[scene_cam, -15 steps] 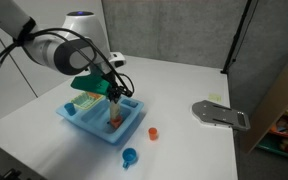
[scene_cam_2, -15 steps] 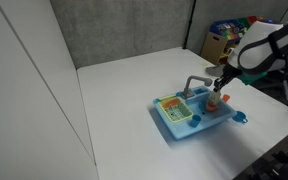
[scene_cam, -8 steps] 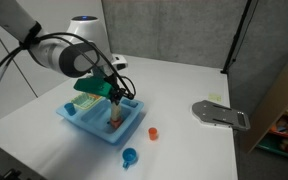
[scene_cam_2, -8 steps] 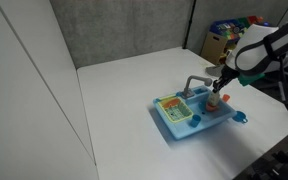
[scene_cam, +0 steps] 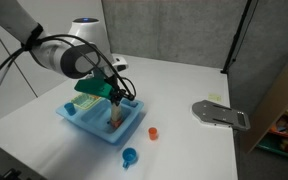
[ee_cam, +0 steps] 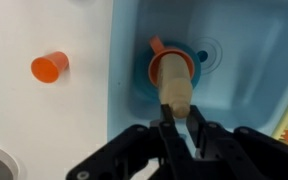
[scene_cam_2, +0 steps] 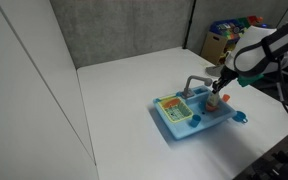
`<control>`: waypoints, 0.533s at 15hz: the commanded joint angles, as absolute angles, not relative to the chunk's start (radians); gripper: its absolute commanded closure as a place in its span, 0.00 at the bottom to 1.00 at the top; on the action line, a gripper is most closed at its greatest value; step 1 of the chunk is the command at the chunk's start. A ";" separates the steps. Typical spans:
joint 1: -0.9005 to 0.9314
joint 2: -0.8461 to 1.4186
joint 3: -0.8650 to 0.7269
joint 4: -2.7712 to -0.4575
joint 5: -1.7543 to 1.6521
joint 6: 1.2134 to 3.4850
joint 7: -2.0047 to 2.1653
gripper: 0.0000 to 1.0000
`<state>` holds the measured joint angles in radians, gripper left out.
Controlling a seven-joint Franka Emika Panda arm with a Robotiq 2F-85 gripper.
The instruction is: Put the small container in the orange cup in the sink plush toy
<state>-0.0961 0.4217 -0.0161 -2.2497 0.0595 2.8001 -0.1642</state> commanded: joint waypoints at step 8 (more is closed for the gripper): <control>-0.106 0.430 -0.011 -2.229 0.051 2.771 -0.150 0.08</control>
<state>-0.0962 0.4264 -0.0162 -2.2493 0.0595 2.7999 -0.1640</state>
